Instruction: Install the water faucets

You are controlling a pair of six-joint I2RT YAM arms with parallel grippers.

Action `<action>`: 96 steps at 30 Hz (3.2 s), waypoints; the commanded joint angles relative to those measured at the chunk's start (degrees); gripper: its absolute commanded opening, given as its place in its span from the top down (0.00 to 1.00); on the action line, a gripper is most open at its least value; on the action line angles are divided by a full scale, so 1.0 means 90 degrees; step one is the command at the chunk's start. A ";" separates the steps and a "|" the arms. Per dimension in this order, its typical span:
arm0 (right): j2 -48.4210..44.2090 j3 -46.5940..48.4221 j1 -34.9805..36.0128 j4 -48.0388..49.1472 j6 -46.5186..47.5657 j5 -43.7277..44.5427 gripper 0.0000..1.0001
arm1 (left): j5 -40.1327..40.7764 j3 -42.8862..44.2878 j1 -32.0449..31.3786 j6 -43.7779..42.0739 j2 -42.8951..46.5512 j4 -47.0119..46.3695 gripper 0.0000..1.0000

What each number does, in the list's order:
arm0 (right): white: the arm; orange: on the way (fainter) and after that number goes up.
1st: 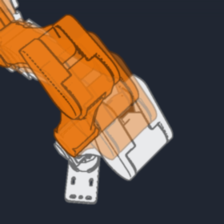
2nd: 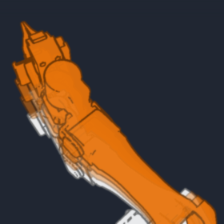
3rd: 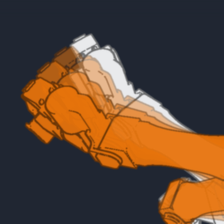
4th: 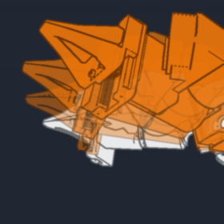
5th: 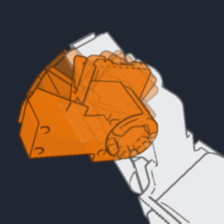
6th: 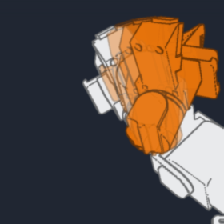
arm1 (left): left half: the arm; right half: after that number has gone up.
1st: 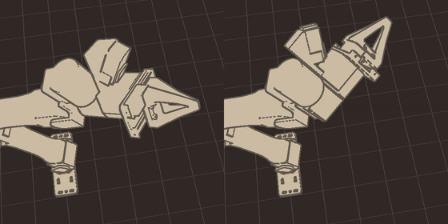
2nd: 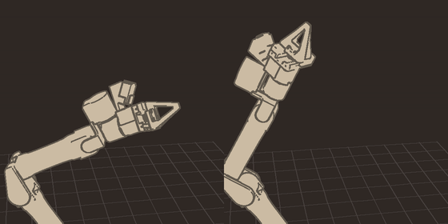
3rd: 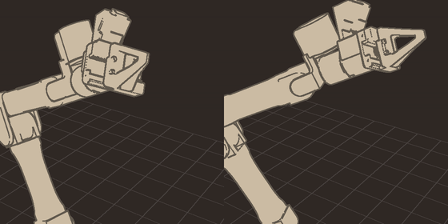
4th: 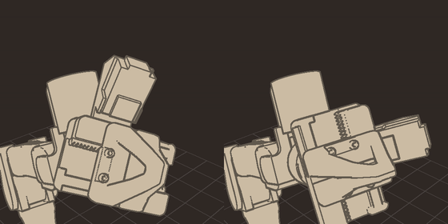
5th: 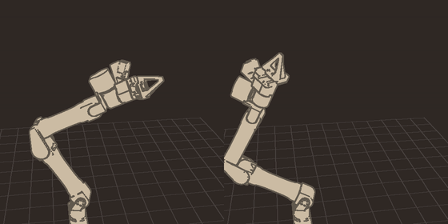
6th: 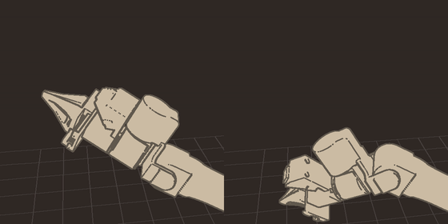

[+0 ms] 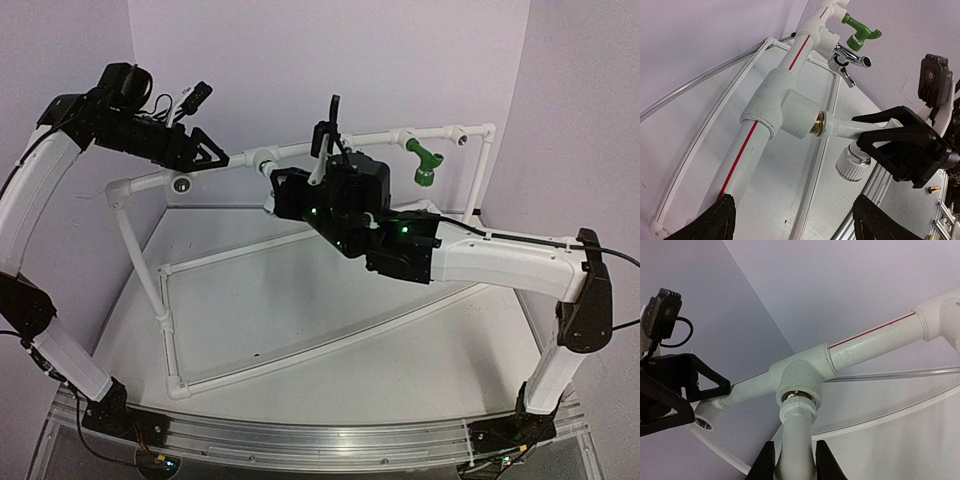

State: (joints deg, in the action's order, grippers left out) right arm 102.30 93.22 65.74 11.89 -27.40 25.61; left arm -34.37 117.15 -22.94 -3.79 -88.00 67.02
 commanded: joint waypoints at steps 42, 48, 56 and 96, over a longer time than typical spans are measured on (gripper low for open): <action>-0.0557 -0.0696 -0.0156 0.0778 0.1688 -0.0088 1.00 | 0.2537 0.0869 0.1535 0.1343 -0.0573 0.0562 0.25; -0.0895 -0.0925 -0.0152 0.0778 0.1991 -0.0148 1.00 | 0.0829 0.0267 0.1538 0.1672 -0.0284 0.0242 0.41; -0.1531 -0.1526 -0.0154 0.0718 0.2343 -0.0099 1.00 | -0.0809 -0.0922 0.1325 0.1936 0.0531 0.0083 0.48; -0.2043 -0.2589 0.1039 0.1193 0.7637 0.1029 1.00 | -0.0518 -0.0857 -0.0080 0.1745 0.0137 -0.0451 0.31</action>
State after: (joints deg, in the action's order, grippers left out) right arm 84.97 70.09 74.13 21.36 26.58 31.88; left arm -36.29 107.52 -21.45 15.35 -85.65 57.61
